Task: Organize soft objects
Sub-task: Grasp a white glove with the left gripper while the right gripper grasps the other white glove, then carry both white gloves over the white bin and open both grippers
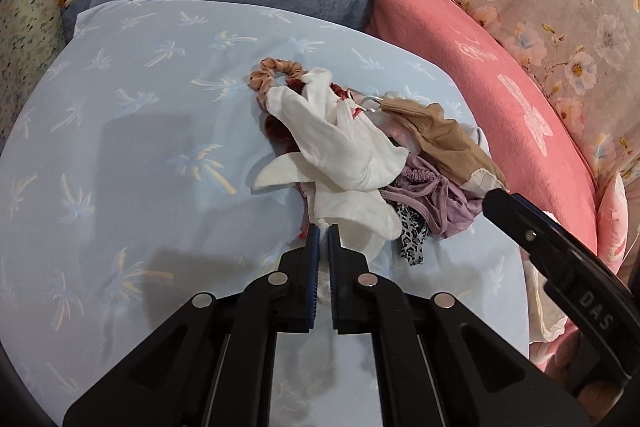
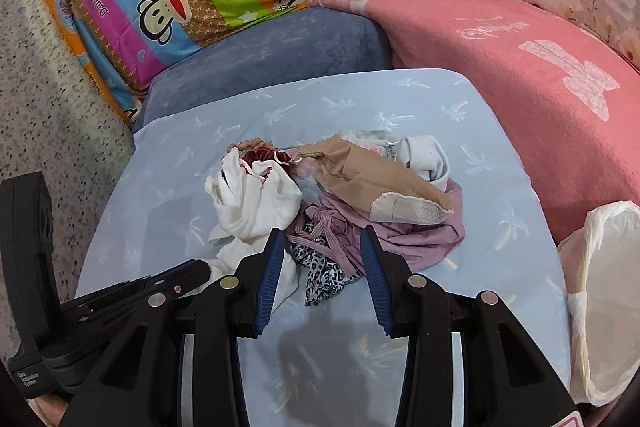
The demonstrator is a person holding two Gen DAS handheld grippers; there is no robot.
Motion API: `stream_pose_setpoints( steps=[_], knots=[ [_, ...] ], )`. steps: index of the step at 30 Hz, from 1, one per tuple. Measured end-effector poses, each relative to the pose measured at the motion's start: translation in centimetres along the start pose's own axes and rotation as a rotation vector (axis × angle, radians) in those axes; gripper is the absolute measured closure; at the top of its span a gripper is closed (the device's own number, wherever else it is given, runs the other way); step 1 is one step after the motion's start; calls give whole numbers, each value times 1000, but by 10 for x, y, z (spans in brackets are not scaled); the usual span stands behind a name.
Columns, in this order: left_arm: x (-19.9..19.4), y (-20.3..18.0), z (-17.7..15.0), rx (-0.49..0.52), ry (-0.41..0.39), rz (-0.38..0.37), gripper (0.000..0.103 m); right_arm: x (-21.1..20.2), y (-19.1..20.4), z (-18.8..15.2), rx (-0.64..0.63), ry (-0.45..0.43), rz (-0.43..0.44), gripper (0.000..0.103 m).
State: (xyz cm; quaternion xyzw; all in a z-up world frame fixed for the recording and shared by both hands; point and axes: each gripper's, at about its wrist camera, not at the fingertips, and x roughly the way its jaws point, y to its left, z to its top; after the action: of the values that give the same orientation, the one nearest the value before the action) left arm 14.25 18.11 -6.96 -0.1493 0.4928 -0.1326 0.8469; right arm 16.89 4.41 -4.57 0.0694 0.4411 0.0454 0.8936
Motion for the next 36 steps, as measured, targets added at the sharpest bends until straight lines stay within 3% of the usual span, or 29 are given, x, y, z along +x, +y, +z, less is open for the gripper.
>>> stream_pose_setpoints(
  steps=[2,4,5,6,7,13,15,20,27,32,36],
  knots=[
    [-1,2,-2,-25,1,-23,97,4,1,1,6,6,1,63],
    [4,1,-4,-33,22,-24,80,8,0,2,11,10,-1,63],
    [7,1,-5,-36,27,-8,58,9,0,2,11,12,-3,63],
    [9,0,-6,-40,23,10,42,10,0,3,11,13,-5,63],
    [11,-1,-6,-42,13,19,40,11,0,3,10,13,-8,63],
    [35,-7,-3,-31,50,4,46,19,2,7,13,26,3,63],
    [42,-5,-3,-36,75,-3,71,25,6,9,3,33,12,63],
    [40,4,-6,-50,97,-5,93,43,19,11,-12,58,35,63],
    [25,18,-1,-59,74,16,94,73,35,15,-8,101,76,66],
    [23,19,1,-50,63,52,94,88,42,10,-3,142,100,96],
    [17,17,4,-39,42,75,94,74,41,4,11,126,113,97]
  ],
)
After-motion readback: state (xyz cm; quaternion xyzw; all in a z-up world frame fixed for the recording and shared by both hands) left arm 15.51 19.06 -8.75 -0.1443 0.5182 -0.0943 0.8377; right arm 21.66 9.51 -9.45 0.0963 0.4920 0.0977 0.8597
